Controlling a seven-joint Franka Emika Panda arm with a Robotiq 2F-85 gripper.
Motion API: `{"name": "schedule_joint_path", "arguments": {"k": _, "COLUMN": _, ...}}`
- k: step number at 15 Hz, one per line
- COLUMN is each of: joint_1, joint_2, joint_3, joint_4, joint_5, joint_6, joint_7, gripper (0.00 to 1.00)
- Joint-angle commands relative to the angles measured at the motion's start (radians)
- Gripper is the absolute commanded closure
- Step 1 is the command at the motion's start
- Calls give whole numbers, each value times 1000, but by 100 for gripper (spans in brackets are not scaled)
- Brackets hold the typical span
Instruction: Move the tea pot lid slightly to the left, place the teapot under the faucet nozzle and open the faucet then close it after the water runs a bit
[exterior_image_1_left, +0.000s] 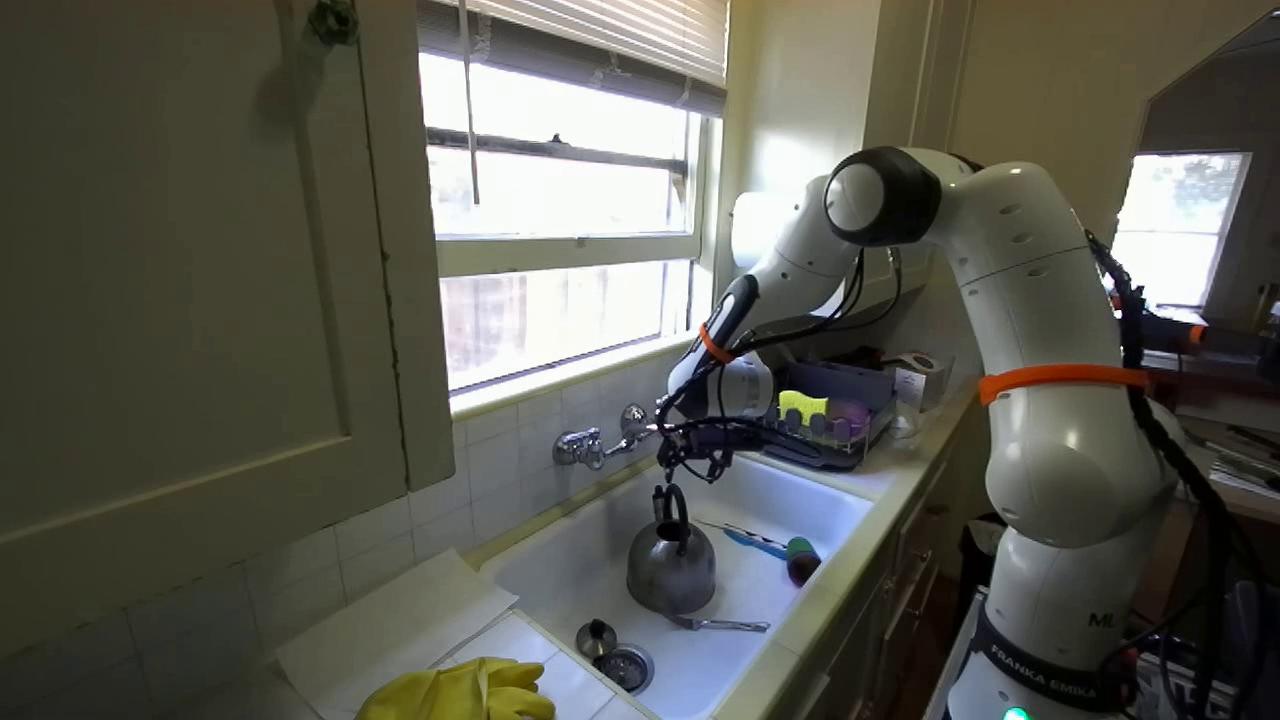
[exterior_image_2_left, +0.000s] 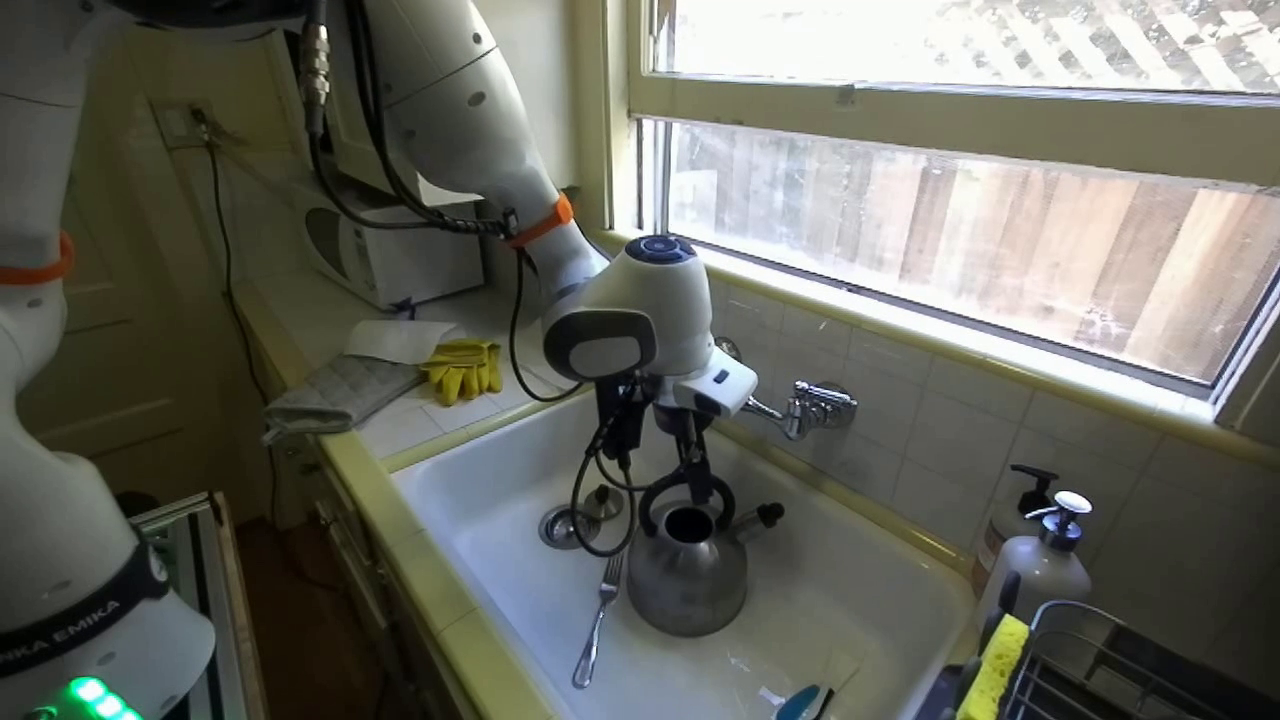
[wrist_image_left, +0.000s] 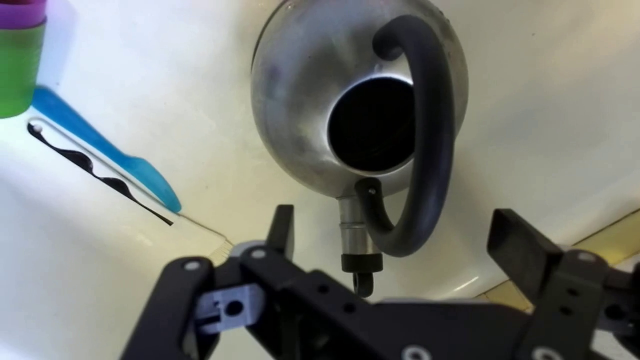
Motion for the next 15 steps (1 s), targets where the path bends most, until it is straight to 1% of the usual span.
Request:
{"name": "schedule_joint_path", "arguments": {"k": 1, "joint_1": 14, "joint_2": -91, "joint_3": -57, "joint_4": -98, "joint_5": -75, "joint_6": -119, "joint_7": -6, "gripper": 0}}
{"name": "schedule_joint_path", "arguments": {"k": 3, "joint_1": 37, "joint_2": -114, "joint_3": -114, "joint_4": -126, "joint_5": -139, "joint_6": -177, "joint_7": 19, "gripper": 0}}
{"name": "schedule_joint_path", "arguments": {"k": 4, "joint_1": 30, "joint_2": -132, "joint_3": -121, "joint_4": -146, "joint_5": -155, "joint_6": -178, "joint_7": 1, "gripper": 0}}
{"name": "schedule_joint_path", "arguments": {"k": 6, "joint_1": 35, "joint_2": -167, "joint_3": -145, "joint_4": -188, "joint_5": -194, "joint_6": -122, "joint_7": -8, "gripper": 0}}
{"name": "schedule_joint_path", "arguments": {"k": 8, "joint_1": 52, "joint_2": -191, "joint_3": -180, "joint_4": -214, "joint_5": -264, "joint_6": -112, "joint_7": 5, "gripper": 0}}
{"name": "schedule_joint_path", "arguments": {"k": 11, "joint_1": 72, "joint_2": -231, "joint_3": -224, "joint_4": -264, "joint_5": -368, "joint_6": -10, "joint_7": 13, "gripper": 0}}
{"name": "schedule_joint_path", "arguments": {"k": 12, "joint_1": 83, "joint_2": -240, "joint_3": -245, "joint_4": -285, "joint_5": -405, "joint_6": 55, "joint_7": 24, "gripper": 0}}
{"name": "schedule_joint_path", "arguments": {"k": 14, "joint_1": 89, "joint_2": -258, "joint_3": -272, "joint_4": -315, "joint_5": -431, "joint_6": 172, "joint_7": 27, "gripper": 0}}
{"name": "schedule_joint_path", "arguments": {"k": 15, "joint_1": 91, "joint_2": -265, "joint_3": -284, "joint_4": -330, "joint_5": -426, "joint_6": 231, "joint_7": 30, "gripper": 0}}
